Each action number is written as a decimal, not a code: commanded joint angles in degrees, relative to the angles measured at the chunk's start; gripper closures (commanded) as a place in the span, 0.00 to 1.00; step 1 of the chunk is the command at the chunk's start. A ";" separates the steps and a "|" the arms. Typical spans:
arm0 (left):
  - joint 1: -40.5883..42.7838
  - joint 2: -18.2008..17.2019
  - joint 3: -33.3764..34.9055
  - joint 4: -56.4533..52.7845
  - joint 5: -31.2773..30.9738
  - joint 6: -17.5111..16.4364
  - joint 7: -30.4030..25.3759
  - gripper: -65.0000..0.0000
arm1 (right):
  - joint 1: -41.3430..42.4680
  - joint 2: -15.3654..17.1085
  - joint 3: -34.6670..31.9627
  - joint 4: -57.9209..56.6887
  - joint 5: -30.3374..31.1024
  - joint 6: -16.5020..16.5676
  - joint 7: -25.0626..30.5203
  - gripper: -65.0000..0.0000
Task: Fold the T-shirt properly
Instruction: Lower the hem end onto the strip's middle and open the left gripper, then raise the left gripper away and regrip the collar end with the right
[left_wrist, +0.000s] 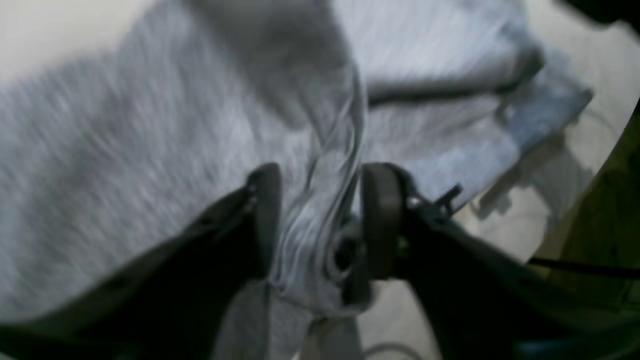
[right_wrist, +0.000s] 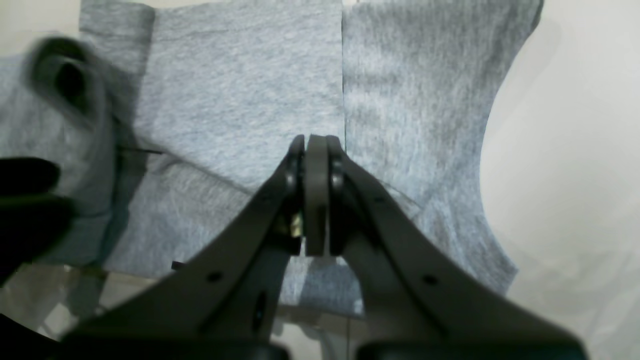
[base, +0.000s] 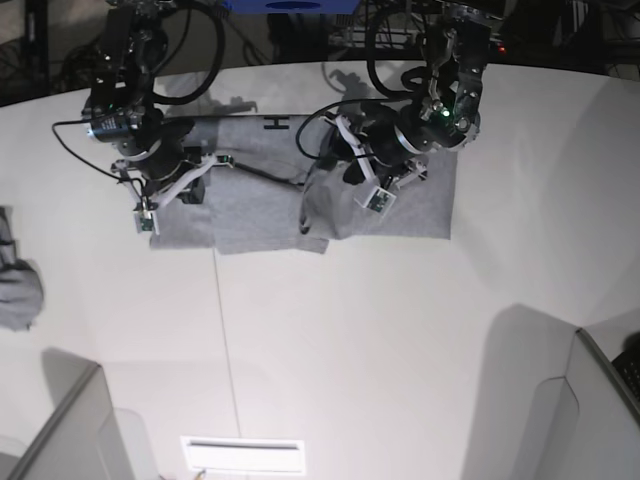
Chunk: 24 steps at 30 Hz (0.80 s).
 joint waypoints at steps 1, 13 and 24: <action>-1.15 0.72 0.07 0.44 -1.11 -0.19 -1.42 0.49 | 0.36 0.28 0.02 0.96 0.62 0.18 1.02 1.00; -3.61 1.69 8.60 0.00 -1.11 -0.28 -1.42 0.34 | 0.36 0.28 0.11 0.96 0.62 0.18 1.02 1.00; 2.10 0.90 -16.72 10.73 -1.20 -0.63 -1.24 0.93 | 0.36 0.19 8.02 0.87 10.73 0.18 0.85 1.00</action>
